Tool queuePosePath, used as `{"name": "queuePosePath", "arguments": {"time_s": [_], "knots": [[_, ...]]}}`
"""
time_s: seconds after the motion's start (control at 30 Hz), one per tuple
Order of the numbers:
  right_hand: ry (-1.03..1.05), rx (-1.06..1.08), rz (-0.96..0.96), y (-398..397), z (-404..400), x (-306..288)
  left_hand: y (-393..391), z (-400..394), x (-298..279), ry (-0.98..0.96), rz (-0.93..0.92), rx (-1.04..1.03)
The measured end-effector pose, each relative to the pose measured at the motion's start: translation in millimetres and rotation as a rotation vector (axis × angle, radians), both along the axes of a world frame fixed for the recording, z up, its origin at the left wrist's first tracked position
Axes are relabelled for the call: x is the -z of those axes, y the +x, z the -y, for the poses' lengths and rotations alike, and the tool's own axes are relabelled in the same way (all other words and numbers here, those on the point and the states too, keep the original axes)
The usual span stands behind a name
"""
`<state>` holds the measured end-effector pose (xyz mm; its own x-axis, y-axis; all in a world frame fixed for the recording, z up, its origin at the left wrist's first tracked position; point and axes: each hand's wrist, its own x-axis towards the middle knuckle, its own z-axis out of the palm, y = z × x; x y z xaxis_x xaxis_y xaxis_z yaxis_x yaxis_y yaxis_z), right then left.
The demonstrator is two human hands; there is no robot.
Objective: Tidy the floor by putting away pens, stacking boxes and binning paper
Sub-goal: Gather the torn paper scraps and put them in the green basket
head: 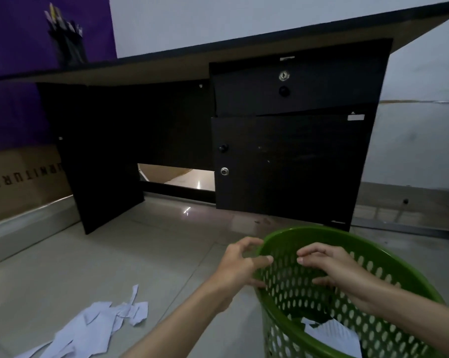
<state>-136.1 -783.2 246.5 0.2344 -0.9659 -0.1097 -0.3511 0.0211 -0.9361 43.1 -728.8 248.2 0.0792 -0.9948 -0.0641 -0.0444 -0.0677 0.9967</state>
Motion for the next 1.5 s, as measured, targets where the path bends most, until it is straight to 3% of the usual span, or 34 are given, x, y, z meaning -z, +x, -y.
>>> {"name": "queuePosePath", "arguments": {"time_s": [0.2, 0.43, 0.97, 1.2, 1.5], "knots": [[-0.149, -0.058, 0.024, 80.5, -26.6, -17.9, 75.0, -30.5, -8.9, -0.068, 0.008, -0.185], [-0.223, -0.28, 0.043, 206.6, -74.5, -23.5, 192.6, -93.9, -8.6, -0.06, 0.041, -0.404], [-0.236, -0.815, -0.19, 441.3, -262.2, 21.7, 412.3, -352.4, 13.7, 0.105, 0.132, -0.932], [-0.285, -1.009, -0.24, 493.4, -325.5, 43.6, 442.9, -442.5, 51.6, 0.245, 0.166, -1.02], [-0.245, -1.222, -0.286, 513.6, -364.1, 100.4, 455.8, -492.8, 109.2, 0.549, 0.343, -0.94]]}}
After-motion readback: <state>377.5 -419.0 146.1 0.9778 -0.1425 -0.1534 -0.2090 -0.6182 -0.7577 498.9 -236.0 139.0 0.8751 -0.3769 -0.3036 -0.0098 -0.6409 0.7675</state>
